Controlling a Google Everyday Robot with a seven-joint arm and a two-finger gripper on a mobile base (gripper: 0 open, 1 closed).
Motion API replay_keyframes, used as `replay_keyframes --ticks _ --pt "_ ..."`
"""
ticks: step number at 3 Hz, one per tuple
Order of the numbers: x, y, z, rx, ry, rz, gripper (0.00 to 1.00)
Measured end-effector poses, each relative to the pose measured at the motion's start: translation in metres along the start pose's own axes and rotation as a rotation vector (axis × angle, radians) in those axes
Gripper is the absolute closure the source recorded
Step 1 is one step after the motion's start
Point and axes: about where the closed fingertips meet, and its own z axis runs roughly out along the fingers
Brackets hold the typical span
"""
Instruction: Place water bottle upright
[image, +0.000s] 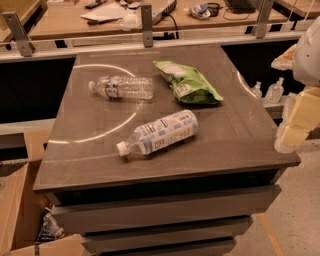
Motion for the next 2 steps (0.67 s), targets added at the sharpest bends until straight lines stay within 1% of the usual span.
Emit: replay_keyframes --ticks 1,2 --pt "-0.001 -0.0006 0.001 -0.002 -0.005 0.001 0.0" --pt "-0.0067 -0.0039 0.0069 -0.011 -0.036 0.009 0.0"
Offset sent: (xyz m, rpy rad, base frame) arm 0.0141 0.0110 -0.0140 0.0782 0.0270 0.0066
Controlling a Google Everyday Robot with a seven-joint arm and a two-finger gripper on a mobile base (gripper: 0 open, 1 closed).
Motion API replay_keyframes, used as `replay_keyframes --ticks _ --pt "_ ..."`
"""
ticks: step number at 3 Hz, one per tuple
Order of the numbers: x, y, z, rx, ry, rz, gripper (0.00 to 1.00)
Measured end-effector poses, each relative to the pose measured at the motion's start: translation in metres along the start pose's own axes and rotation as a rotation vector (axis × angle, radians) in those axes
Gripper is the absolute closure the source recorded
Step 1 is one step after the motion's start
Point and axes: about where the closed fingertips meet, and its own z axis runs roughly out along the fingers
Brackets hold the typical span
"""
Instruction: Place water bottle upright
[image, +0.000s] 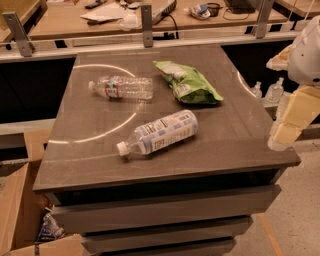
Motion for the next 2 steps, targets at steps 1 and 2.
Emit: replay_keyframes --ticks 1,2 --pt "-0.024 -0.016 0.013 -0.012 -0.078 0.003 0.0" --pt "-0.055 -0.034 0.018 -0.014 -0.152 -0.013 0.0"
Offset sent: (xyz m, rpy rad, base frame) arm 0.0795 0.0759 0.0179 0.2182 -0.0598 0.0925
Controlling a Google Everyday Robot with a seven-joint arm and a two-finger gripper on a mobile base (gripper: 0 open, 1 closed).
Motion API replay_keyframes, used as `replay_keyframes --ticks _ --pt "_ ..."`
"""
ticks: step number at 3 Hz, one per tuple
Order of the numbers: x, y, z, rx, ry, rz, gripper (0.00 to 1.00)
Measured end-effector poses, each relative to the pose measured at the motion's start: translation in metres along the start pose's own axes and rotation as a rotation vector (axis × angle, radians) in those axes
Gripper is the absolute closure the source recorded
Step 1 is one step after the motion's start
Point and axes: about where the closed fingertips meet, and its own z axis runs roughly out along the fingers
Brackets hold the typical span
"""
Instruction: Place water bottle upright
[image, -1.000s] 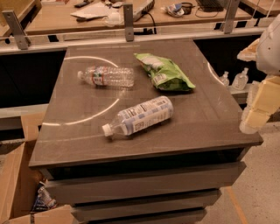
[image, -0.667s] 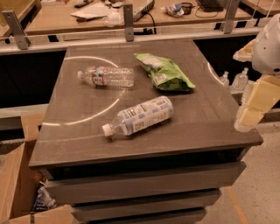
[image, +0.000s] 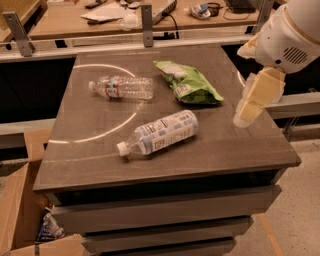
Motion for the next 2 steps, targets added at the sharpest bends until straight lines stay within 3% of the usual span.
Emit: replay_keyframes --ticks 1,2 --pt "-0.047 -0.024 0.016 0.007 -0.062 -0.056 0.0" --pt "-0.076 -0.048 0.033 0.027 -0.065 -0.083 0.0"
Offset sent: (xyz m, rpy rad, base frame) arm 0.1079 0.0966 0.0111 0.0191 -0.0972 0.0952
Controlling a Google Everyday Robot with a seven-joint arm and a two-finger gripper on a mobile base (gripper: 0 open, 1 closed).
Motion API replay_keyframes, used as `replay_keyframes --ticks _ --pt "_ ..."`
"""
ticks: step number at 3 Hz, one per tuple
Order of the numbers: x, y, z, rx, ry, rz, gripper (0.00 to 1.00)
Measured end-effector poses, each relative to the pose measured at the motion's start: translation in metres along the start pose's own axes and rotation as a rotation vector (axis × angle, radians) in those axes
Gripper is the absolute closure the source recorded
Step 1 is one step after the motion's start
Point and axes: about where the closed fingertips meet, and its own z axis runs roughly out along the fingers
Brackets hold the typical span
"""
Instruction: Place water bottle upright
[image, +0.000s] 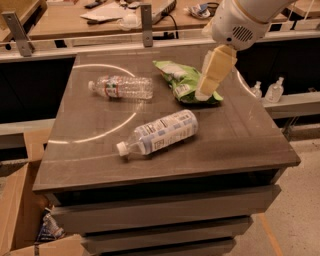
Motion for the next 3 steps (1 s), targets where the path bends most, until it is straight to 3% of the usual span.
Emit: replay_keyframes --ticks 1,2,3 --pt "-0.023 -0.032 0.036 -0.018 -0.003 0.001 0.0" --pt "-0.023 -0.032 0.036 -0.018 -0.003 0.001 0.0" --pt "-0.018 -0.04 0.058 -0.03 0.022 0.035 0.0"
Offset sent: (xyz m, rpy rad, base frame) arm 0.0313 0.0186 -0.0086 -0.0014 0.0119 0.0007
